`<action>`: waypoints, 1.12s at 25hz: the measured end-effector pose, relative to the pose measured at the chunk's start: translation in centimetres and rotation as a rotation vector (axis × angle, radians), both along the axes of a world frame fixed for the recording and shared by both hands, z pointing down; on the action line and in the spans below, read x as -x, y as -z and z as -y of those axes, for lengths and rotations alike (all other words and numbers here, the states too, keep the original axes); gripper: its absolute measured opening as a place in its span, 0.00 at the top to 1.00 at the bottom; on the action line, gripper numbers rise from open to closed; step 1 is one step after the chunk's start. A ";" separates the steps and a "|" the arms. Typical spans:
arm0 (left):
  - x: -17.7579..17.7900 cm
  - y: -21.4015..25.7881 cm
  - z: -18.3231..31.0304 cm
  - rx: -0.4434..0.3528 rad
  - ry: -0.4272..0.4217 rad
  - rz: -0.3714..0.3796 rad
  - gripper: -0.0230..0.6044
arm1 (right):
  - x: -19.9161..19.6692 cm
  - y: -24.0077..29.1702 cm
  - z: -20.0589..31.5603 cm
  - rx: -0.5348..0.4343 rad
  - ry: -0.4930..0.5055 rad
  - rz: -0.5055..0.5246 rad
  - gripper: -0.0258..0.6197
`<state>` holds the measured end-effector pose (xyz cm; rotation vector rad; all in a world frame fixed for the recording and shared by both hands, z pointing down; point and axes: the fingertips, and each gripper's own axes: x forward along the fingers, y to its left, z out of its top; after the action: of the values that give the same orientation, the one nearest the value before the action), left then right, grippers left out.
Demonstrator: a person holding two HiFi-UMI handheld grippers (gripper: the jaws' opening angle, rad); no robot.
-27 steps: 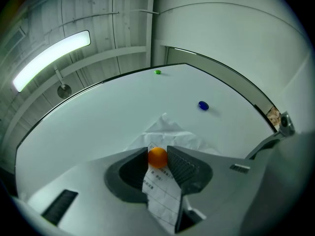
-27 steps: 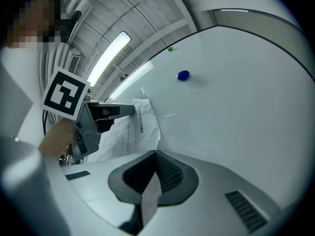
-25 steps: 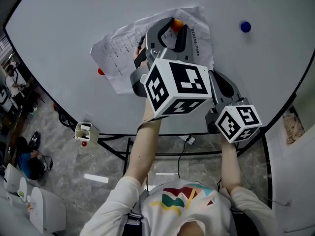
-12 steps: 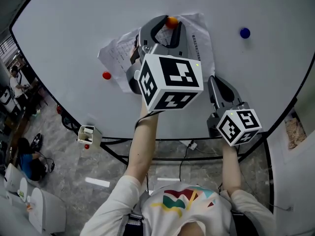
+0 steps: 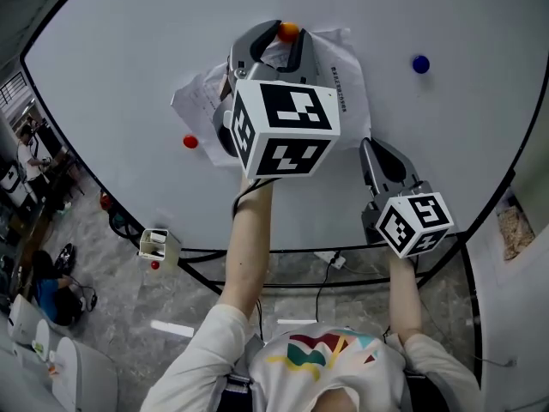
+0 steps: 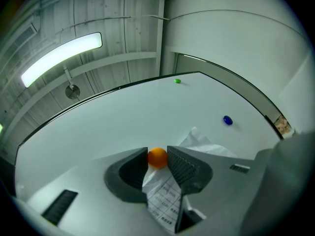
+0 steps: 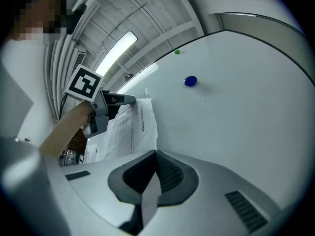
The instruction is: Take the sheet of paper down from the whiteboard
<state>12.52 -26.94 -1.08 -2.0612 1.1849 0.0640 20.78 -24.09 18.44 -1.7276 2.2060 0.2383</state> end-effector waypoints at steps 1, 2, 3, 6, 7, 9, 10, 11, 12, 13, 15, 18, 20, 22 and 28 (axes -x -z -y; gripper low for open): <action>0.0 0.1 0.0 0.000 -0.002 0.000 0.70 | -0.2 -0.4 0.2 0.018 -0.020 -0.005 0.94; -0.1 0.1 -0.1 -0.001 -0.005 0.001 0.70 | -0.5 -1.0 0.3 0.039 -0.040 -0.006 0.94; -0.1 0.1 -0.2 -0.004 -0.006 0.002 0.70 | -0.9 -1.7 0.4 0.059 -0.048 0.006 0.94; -0.3 0.0 -0.4 -0.019 -0.010 -0.004 0.70 | -1.3 -3.5 0.2 0.087 -0.006 0.075 0.94; -0.3 -0.1 -0.3 -0.024 -0.014 -0.011 0.70 | -1.3 -3.8 0.2 0.091 -0.010 0.070 0.94; -0.1 -0.1 -0.1 -0.028 -0.027 -0.032 0.70 | -1.3 -4.1 0.4 0.104 -0.028 0.040 0.94; -0.1 -0.1 0.0 -0.027 -0.035 -0.044 0.70 | -1.2 -4.2 0.5 0.112 -0.032 0.033 0.94; 0.0 -0.1 0.0 -0.028 -0.041 -0.055 0.70 | -1.2 -4.4 0.5 0.119 -0.034 0.032 0.94; 0.1 -0.1 -0.1 -0.033 -0.045 -0.063 0.70 | -1.3 -4.6 0.4 0.125 -0.036 0.034 0.94; 0.3 -0.1 -0.2 -0.038 -0.047 -0.072 0.69 | -1.4 -4.8 0.3 0.131 -0.038 0.039 0.94; 0.7 -0.1 -0.2 -0.040 -0.055 -0.098 0.64 | -1.5 -5.2 0.0 0.142 -0.040 0.045 0.94; 1.6 -0.6 -0.2 -0.018 -0.093 -0.134 0.62 | -1.3 -5.5 0.1 0.146 -0.044 0.046 0.94; 2.5 -1.0 -1.5 -0.025 -0.143 -0.172 0.62 | -1.1 -5.5 0.0 0.141 -0.045 0.046 0.94; 4.0 -1.2 -4.0 -0.054 -0.224 -0.250 0.62 | -0.4 -5.4 -0.6 0.135 -0.044 0.035 0.94; 9.6 -7.8 -5.3 0.120 -0.357 -0.393 0.90 | 1.5 -5.1 -1.2 0.118 -0.052 -0.022 0.94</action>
<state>2.88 -21.65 6.71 -2.4195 1.0448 0.6055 19.31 -22.91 23.57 -1.8541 2.2342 0.1427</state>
